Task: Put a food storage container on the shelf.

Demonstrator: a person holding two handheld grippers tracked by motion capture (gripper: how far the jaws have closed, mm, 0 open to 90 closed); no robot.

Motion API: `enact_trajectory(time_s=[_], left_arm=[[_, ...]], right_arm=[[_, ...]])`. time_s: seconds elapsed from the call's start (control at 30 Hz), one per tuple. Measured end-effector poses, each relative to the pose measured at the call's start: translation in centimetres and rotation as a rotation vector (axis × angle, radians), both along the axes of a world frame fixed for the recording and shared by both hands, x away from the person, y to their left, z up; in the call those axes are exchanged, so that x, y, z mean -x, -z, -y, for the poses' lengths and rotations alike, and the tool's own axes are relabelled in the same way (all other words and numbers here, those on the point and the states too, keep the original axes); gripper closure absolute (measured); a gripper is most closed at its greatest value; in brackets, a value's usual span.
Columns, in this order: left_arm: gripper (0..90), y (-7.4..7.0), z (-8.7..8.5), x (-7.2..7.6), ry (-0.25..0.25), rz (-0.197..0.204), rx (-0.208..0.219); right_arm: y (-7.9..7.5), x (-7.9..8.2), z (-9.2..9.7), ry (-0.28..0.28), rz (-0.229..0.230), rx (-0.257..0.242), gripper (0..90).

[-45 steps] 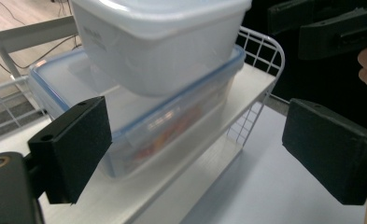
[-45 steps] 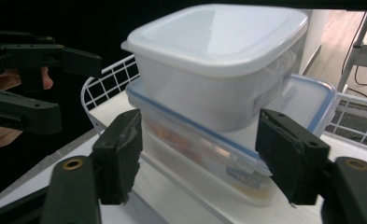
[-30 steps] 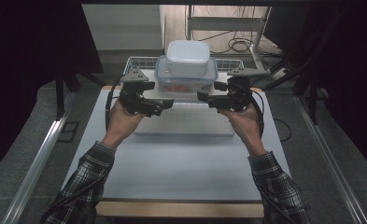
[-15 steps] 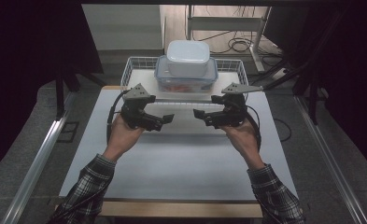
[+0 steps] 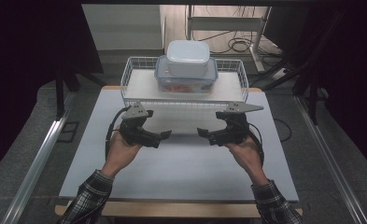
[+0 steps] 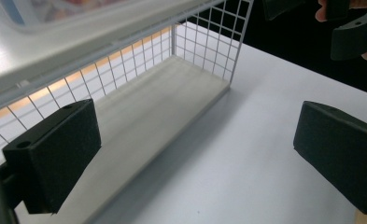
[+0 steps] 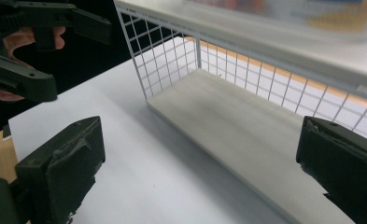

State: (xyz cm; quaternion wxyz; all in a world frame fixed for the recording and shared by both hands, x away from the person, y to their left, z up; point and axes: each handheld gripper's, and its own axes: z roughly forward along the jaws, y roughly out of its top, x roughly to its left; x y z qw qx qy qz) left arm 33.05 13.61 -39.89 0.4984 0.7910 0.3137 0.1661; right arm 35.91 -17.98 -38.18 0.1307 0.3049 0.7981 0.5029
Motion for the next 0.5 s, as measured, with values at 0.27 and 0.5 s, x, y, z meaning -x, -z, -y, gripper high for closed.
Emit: enact_trajectory(time_s=[0.27, 0.5], left_arm=[[0.3, 2.2, -0.6, 1.6, -0.013, -0.02, -0.003], [0.4, 4.1, -1.9, 2.9, -0.023, -0.024, -0.014]], right_arm=[[2.0, 1.0, 1.3, 0.01, -0.018, 0.01, 0.0], [3.4, 1.8, 2.2, 0.018, -0.026, 0.027, 0.0]])
